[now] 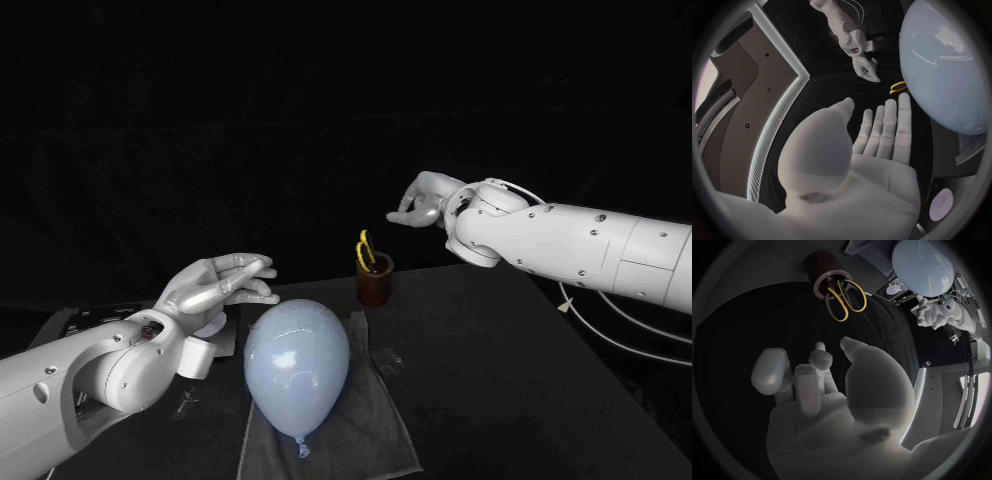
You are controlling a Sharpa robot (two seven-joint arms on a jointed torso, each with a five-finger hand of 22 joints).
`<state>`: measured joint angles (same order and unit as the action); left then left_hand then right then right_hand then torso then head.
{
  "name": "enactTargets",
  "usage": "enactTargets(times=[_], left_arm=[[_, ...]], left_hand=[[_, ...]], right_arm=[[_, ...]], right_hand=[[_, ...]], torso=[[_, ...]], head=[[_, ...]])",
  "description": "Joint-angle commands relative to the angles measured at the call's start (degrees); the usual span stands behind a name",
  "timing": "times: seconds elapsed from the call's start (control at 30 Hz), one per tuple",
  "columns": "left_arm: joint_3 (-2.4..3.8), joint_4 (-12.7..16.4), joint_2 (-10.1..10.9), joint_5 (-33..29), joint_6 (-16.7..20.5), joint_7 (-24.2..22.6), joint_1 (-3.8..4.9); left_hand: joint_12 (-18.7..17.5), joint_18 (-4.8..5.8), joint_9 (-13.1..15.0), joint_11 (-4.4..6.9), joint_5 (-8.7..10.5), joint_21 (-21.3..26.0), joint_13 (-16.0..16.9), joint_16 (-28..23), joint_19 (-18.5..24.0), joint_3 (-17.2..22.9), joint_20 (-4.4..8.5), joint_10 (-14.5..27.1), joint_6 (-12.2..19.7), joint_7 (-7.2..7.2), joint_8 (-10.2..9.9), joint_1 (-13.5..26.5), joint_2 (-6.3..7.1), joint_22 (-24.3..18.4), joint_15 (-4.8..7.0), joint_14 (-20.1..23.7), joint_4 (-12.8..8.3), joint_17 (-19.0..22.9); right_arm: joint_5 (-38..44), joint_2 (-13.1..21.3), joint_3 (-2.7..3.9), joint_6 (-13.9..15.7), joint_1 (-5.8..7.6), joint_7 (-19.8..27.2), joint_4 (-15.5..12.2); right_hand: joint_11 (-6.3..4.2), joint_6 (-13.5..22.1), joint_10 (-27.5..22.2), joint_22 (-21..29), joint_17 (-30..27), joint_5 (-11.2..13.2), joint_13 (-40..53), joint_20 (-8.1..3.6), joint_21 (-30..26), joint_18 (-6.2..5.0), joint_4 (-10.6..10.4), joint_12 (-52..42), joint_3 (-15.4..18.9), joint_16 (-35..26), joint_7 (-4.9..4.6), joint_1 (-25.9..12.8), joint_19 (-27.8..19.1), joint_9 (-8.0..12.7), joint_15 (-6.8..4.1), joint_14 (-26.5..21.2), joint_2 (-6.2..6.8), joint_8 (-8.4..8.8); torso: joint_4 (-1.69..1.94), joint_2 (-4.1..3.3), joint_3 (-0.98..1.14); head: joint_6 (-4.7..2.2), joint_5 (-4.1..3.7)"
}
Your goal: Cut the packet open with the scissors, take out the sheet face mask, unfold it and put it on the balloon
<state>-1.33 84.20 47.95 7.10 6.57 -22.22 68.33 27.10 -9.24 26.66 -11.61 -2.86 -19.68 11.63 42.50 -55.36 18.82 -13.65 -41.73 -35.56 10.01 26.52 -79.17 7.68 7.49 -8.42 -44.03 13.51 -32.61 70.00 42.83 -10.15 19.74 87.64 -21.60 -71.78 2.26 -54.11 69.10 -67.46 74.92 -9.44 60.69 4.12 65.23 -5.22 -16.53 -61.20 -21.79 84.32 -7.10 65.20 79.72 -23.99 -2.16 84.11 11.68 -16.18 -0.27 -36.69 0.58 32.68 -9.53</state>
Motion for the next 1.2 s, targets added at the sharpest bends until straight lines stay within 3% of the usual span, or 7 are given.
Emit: enactTargets(times=[0.03, 0.27, 0.43, 0.73, 1.2], left_arm=[[0.03, 0.0, -0.1, 0.3, -1.2, -0.5, 0.04], [0.02, 0.0, -0.1, 0.3, -1.2, -0.4, 0.03], [0.01, 0.0, -0.1, 0.3, -1.2, -0.4, 0.03], [0.00, -0.1, -0.2, 0.3, -1.4, -0.4, 0.04], [0.00, 0.0, -0.2, 0.3, -1.5, -0.3, 0.05]], left_hand=[[-0.2, -1.17, 0.0, 0.09, 0.03, -0.2, 0.0, -0.1, 0.3, 0.0, -0.11, -0.4, -0.4, 4.73, -0.2, -0.4, -0.18, -0.1, 0.05, 0.3, -0.2, 0.1], [-0.2, -1.17, 0.0, 0.09, 0.03, -0.2, 0.0, -0.1, 0.3, 0.0, -0.11, -0.4, -0.4, 4.73, -0.2, -0.4, -0.18, -0.1, 0.05, 0.3, -0.2, 0.1], [-0.2, -1.17, 0.0, 0.09, 0.03, -0.2, 0.0, -0.1, 0.3, 0.0, -0.11, -0.4, -0.4, 4.73, -0.2, -0.4, -0.18, -0.1, 0.05, 0.3, -0.2, 0.1], [-0.3, -1.17, 0.0, 0.09, 0.03, -0.2, -0.1, -0.1, 0.3, 0.0, -0.12, -0.4, -0.5, 4.73, -0.3, -0.4, -0.22, -0.1, 0.04, 0.3, -0.2, 0.1], [-0.3, -1.17, -0.1, 0.09, 0.03, -0.2, -0.1, -0.1, 0.3, 0.0, -0.12, -0.5, -0.5, 4.73, -0.3, -0.4, -0.25, -0.1, 0.04, 0.3, -0.2, 0.1]], right_arm=[[-3.9, -0.8, 0.05, -0.5, -0.12, -0.5, 0.2], [-8.9, -3.3, 0.04, -0.3, -0.58, -1.2, 2.5], [-12.1, -5.7, 0.04, -0.9, -1.18, -2.3, 5.3], [-14.3, -10.8, 0.04, -6.3, -1.92, -6.1, 10.8], [-15.6, -16.4, 0.06, -10.5, -2.41, -9.1, 18.3]], right_hand=[[0.18, 0.4, 0.0, 0.4, 6.0, -0.3, -0.1, -0.01, -0.4, -0.47, 0.0, -0.2, 0.4, 0.0, 0.03, -0.3, 0.2, 0.0, 0.40, 3.6, -0.10, -0.26], [0.29, 1.0, -0.2, 1.2, 5.3, 1.3, -0.3, 0.06, -1.6, -0.67, -0.2, -0.2, 2.4, -0.5, -0.05, -1.3, -0.2, -0.1, 0.48, 3.4, -0.50, -0.69], [0.12, 0.6, -0.1, 1.5, 5.2, 1.0, -0.2, 0.01, -2.1, -0.78, -0.2, -0.6, 3.8, -0.7, 0.18, -2.4, -0.3, -0.4, 0.37, 3.4, -1.28, -1.60], [-0.55, -0.3, 0.1, 2.5, 4.4, 0.8, -0.3, -0.48, -3.7, -1.03, -0.3, -1.0, 7.8, -1.4, 0.97, -5.9, -0.6, -1.4, -0.20, 3.2, -3.01, -4.59], [-0.67, -0.4, 0.5, 2.5, 4.4, 1.1, 0.3, -0.56, -3.9, -1.03, -0.2, -1.7, 8.5, -1.5, 1.12, -6.1, -0.5, -1.7, -0.29, 3.2, -3.40, -5.32]], torso=[[0.07, -0.02, -0.05], [0.17, -0.02, -0.11], [0.13, -0.05, -0.13], [0.12, -0.05, -0.09], [0.18, -0.09, -0.15]], head=[[-0.05, -0.11], [-0.04, 0.08], [-0.07, 0.22], [-0.03, 0.39], [0.29, 0.23]])
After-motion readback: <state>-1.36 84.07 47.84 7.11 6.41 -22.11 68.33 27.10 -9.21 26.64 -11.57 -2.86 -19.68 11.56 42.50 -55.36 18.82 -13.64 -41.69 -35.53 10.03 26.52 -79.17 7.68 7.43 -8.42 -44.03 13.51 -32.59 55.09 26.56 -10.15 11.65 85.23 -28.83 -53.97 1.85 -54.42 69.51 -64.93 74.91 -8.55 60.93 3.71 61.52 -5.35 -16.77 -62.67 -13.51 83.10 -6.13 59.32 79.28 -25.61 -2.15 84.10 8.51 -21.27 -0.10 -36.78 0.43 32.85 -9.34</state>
